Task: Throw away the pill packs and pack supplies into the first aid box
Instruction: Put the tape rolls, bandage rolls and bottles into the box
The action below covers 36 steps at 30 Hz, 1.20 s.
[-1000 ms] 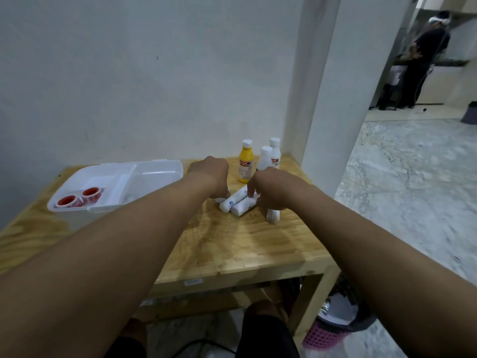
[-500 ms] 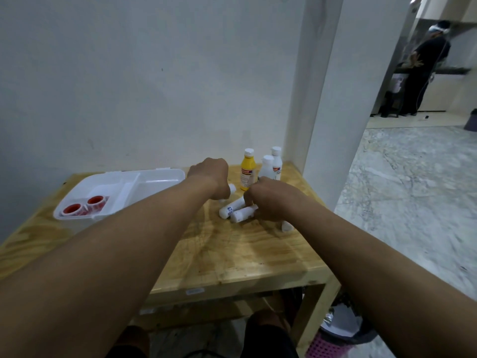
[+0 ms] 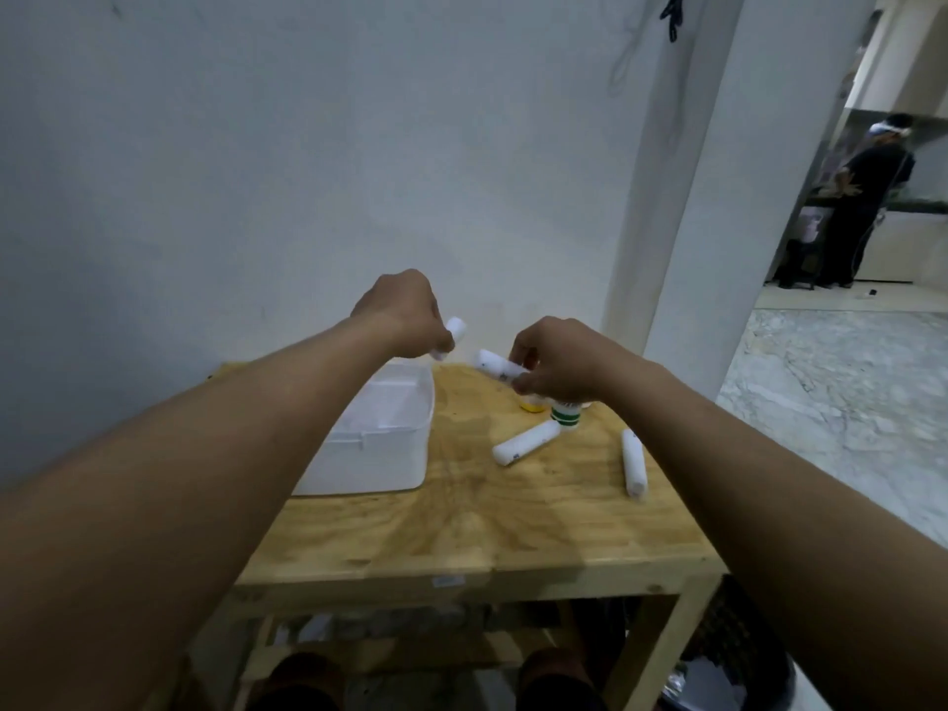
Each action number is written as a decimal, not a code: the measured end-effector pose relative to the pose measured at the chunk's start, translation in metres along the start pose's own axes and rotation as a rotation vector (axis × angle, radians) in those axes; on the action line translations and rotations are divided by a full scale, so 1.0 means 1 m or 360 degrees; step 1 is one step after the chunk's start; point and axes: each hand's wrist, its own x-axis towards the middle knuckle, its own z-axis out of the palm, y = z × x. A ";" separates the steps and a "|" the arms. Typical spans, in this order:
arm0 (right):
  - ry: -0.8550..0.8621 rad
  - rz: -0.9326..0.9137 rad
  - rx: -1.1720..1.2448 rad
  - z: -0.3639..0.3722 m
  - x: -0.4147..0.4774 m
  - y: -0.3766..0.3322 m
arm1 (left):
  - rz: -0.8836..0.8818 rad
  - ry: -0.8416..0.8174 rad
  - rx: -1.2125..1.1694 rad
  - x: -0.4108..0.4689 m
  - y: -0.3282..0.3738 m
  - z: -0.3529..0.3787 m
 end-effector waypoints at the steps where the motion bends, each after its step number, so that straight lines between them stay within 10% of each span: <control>1: 0.0026 0.0014 0.0041 -0.002 0.003 -0.006 | -0.0018 0.0015 -0.0013 -0.001 -0.007 -0.007; 22: -0.0315 0.0239 0.0885 0.041 0.073 -0.153 | -0.0529 -0.0018 -0.0012 -0.030 -0.147 -0.055; 36: -0.0332 0.0154 0.0469 0.078 0.098 -0.172 | -0.0471 -0.0088 0.0181 -0.020 -0.163 -0.035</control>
